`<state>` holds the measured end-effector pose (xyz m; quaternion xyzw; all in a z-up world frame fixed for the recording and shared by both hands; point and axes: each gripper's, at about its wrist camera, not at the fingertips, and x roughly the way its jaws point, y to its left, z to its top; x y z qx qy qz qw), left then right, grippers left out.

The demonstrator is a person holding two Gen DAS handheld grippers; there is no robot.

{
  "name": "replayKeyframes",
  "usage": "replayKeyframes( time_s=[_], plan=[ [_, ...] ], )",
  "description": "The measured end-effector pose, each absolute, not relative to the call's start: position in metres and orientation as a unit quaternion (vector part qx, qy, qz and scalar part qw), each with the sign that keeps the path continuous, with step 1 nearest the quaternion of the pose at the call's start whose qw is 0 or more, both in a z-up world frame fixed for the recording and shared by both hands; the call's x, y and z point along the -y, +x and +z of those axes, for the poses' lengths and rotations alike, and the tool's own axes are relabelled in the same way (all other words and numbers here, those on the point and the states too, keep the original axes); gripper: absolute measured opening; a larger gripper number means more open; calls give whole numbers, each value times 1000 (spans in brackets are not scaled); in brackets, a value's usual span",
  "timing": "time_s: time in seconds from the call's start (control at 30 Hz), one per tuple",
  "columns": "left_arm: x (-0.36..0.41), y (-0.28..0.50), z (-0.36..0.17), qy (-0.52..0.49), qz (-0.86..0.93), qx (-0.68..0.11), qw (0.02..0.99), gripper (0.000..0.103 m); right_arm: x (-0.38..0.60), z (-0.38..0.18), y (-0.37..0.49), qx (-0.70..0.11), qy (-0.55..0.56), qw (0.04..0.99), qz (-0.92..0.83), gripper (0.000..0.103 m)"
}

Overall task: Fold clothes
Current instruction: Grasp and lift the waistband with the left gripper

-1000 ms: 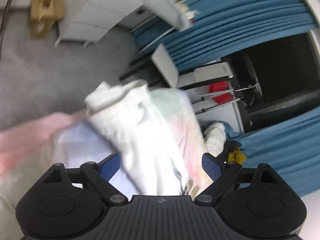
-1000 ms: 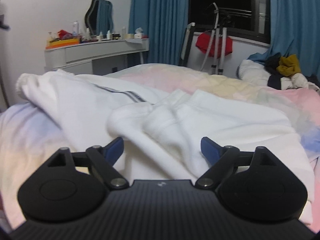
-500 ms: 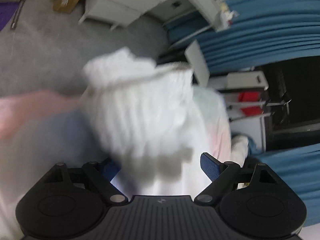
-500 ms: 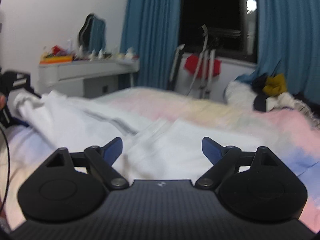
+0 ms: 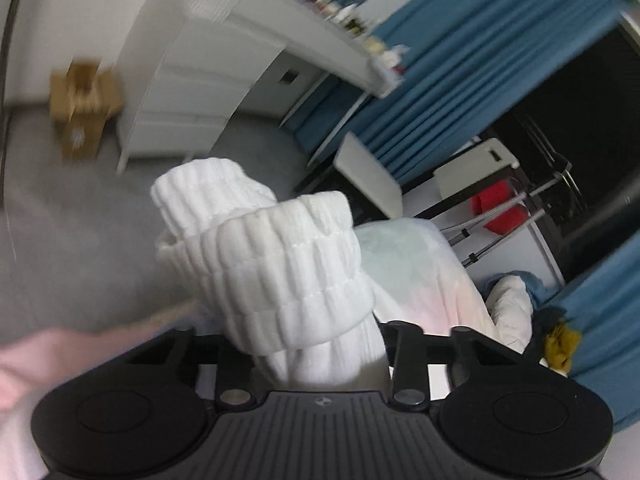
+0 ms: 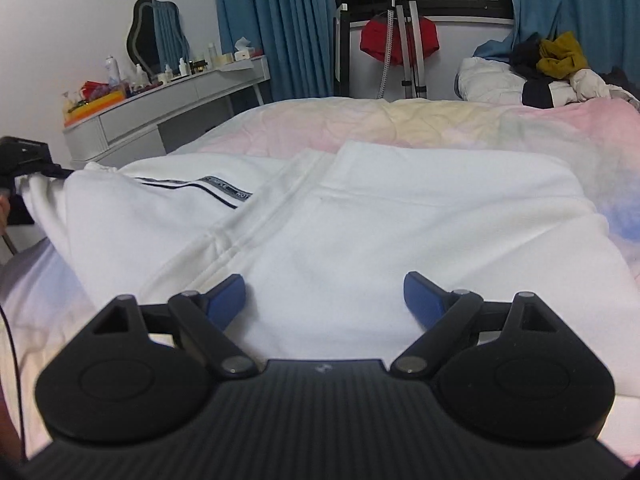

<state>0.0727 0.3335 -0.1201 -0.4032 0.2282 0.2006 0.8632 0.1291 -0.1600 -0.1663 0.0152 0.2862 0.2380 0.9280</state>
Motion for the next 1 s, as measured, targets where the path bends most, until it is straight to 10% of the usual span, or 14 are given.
replayKeyframes(
  time_s=[0.53, 1.0],
  plan=[
    [16, 122, 59, -60, 23, -81, 995, 25, 257, -101, 104, -228, 111, 965, 65, 88],
    [245, 135, -112, 148, -108, -190, 964, 19, 423, -130, 112, -218, 406, 887, -12, 90]
  ],
)
